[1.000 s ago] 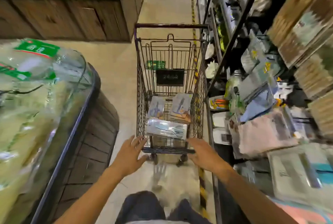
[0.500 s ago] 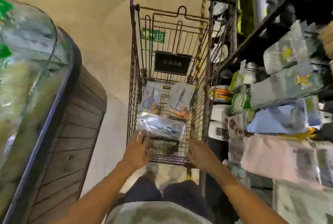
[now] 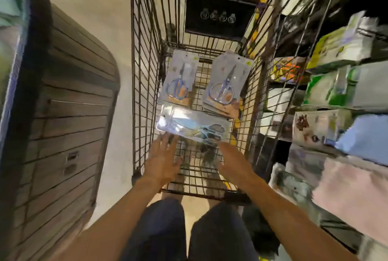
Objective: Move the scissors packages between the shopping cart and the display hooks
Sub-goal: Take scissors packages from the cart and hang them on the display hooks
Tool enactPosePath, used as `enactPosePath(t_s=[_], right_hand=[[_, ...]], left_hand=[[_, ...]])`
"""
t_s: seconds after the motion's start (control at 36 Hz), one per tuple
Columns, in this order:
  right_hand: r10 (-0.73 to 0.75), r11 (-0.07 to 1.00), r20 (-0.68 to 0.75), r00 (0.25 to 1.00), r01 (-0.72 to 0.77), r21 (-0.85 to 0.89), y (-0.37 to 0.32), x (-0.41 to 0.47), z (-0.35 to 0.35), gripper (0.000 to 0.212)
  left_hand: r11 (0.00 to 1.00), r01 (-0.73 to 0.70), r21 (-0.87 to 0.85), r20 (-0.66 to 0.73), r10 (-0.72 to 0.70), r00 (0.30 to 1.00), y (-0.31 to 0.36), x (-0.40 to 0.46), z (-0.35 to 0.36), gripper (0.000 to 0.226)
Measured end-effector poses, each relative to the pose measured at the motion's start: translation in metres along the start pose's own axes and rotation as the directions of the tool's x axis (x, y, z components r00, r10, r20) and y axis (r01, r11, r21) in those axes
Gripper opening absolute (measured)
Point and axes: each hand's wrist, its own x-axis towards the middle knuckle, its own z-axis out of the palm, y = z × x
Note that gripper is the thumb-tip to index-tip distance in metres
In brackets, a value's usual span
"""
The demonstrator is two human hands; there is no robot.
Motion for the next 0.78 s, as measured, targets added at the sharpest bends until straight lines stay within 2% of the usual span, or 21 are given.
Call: enactPosePath(t_s=[0.14,0.28,0.42,0.58,0.64,0.72,0.78], right_hand=[[0.02,1.0,0.03,0.999,-0.019,-0.016,0.022,0.051,0.03,0.067],[-0.173,0.985,-0.185,0.967,0.165,-0.055,0.035,0.108,0.049,0.072],[-0.311,0.941,-0.257,0.915,0.258,-0.221,0.046,0.15,0.062,0.094],[-0.36,0.911,-0.329,0.873,0.253,-0.326,0.044,0.145,0.064,0.088],[-0.339,0.921,-0.326,0.883,0.24,-0.307,0.04,0.142,0.061,0.09],[-0.272,0.946,-0.226,0.935,0.217,-0.241,0.038,0.142,0.057,0.093],[-0.246,0.952,-0.133,0.96,0.213,-0.22,0.038,0.144,0.055,0.078]], left_hand=[[0.999,0.031,-0.013,0.028,-0.03,0.999,-0.004,0.031,0.032,0.077],[0.999,0.029,-0.036,0.005,-0.029,1.0,-0.015,0.05,0.053,0.075],[0.996,-0.023,-0.084,-0.024,0.022,0.999,-0.032,0.048,0.073,0.082],[0.993,0.033,-0.115,0.003,-0.033,0.999,-0.027,0.044,0.066,0.071],[0.991,0.051,-0.127,0.045,-0.046,0.998,-0.026,0.044,0.067,0.074],[0.991,0.036,-0.127,0.061,-0.028,0.998,-0.026,0.045,0.069,0.086],[0.991,0.026,-0.132,0.078,-0.016,0.997,-0.026,0.046,0.071,0.08]])
